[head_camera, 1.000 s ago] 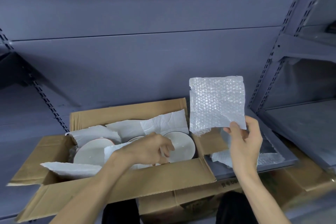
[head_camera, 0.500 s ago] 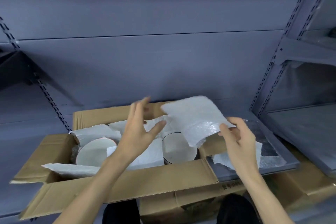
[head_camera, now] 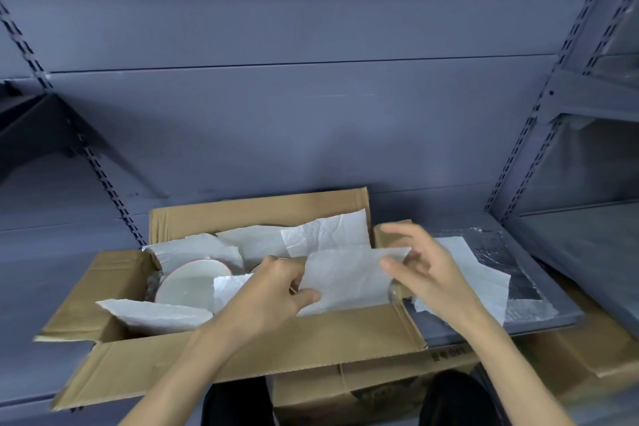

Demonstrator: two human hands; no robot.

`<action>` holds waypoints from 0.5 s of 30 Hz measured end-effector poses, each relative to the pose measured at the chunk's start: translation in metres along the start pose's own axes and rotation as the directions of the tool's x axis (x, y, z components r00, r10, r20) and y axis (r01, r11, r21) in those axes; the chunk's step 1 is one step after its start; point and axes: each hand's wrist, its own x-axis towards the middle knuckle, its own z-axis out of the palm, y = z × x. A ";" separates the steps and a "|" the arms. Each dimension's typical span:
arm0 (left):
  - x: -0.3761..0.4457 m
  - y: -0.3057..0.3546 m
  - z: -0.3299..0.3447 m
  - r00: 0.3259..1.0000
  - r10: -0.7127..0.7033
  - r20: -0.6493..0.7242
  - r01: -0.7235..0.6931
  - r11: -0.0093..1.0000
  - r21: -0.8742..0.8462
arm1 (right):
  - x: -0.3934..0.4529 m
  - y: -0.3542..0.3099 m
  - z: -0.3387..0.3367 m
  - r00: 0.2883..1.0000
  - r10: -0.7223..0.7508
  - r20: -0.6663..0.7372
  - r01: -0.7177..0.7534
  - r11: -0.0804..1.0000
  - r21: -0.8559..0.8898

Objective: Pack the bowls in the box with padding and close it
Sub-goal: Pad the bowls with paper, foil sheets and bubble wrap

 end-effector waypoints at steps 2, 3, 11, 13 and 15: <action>0.000 -0.005 0.005 1.000 0.017 0.005 -0.017 1.000 0.019 | 0.001 0.007 -0.001 0.983 0.084 0.161 -0.053 0.981 -0.184; 0.000 -0.007 0.006 1.000 0.020 0.005 -0.021 1.000 0.024 | 0.001 0.009 -0.001 0.970 0.121 0.210 -0.064 0.963 -0.260; 0.002 -0.022 0.008 0.998 -0.032 0.061 0.036 0.997 -0.063 | 0.006 0.012 0.002 0.952 0.127 0.278 -0.044 0.957 -0.286; -0.001 -0.024 0.008 0.987 -0.026 0.156 0.032 0.999 -0.035 | 0.006 0.013 0.002 0.941 0.151 0.302 -0.030 0.929 -0.370; -0.005 -0.020 0.005 0.979 -0.010 0.203 0.020 0.999 -0.047 | 0.005 0.013 0.003 0.932 0.186 0.312 -0.029 0.894 -0.447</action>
